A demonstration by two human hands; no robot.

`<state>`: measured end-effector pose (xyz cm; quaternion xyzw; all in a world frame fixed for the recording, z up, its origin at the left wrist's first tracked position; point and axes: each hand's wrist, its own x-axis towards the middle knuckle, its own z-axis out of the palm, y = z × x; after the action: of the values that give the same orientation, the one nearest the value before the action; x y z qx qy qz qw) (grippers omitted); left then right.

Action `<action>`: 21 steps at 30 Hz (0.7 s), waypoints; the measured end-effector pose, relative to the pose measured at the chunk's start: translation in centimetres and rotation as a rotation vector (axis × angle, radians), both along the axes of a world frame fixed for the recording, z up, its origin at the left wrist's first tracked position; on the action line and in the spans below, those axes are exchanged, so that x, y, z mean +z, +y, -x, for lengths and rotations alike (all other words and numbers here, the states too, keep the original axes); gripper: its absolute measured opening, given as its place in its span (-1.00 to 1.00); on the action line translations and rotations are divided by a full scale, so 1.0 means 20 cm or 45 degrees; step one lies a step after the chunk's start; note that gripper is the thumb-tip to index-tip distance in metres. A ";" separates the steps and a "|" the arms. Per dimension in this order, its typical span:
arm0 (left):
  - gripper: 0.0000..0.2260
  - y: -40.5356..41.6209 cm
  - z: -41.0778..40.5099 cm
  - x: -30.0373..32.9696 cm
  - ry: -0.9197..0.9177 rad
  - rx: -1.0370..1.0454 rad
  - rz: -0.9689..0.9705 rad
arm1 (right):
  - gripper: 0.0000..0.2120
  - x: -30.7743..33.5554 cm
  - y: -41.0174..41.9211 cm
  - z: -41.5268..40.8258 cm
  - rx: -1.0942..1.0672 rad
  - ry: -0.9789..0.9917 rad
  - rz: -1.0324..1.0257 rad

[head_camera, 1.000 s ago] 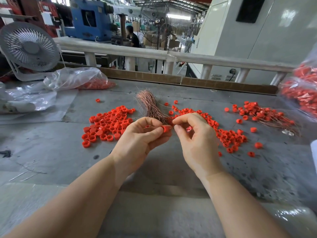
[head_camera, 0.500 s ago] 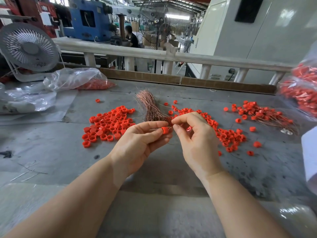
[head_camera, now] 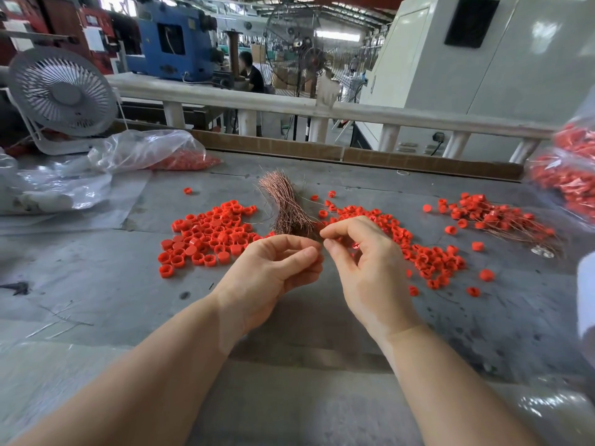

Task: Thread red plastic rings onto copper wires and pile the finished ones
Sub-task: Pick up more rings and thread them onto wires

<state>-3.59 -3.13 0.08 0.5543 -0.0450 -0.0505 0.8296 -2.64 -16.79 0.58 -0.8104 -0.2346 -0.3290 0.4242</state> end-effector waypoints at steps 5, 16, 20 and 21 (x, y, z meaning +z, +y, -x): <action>-0.90 0.00 0.00 -0.01 -0.091 0.106 -0.062 | -0.89 0.00 0.01 0.01 -0.089 0.174 -0.080; -0.85 -0.04 0.05 0.03 -0.375 0.054 -0.184 | -0.78 -0.02 0.03 0.01 0.293 0.686 -0.221; -0.82 -0.05 0.06 0.05 -0.403 0.070 -0.259 | -0.91 -0.02 0.04 0.01 0.424 0.704 -0.393; -0.82 -0.05 0.06 0.05 -0.408 0.081 -0.276 | -0.89 -0.02 0.04 0.01 0.430 0.695 -0.402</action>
<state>-4.85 -4.21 1.16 0.6425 -0.1532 0.0600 0.7484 -2.90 -16.09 0.25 -0.7426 -0.1897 -0.0577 0.6397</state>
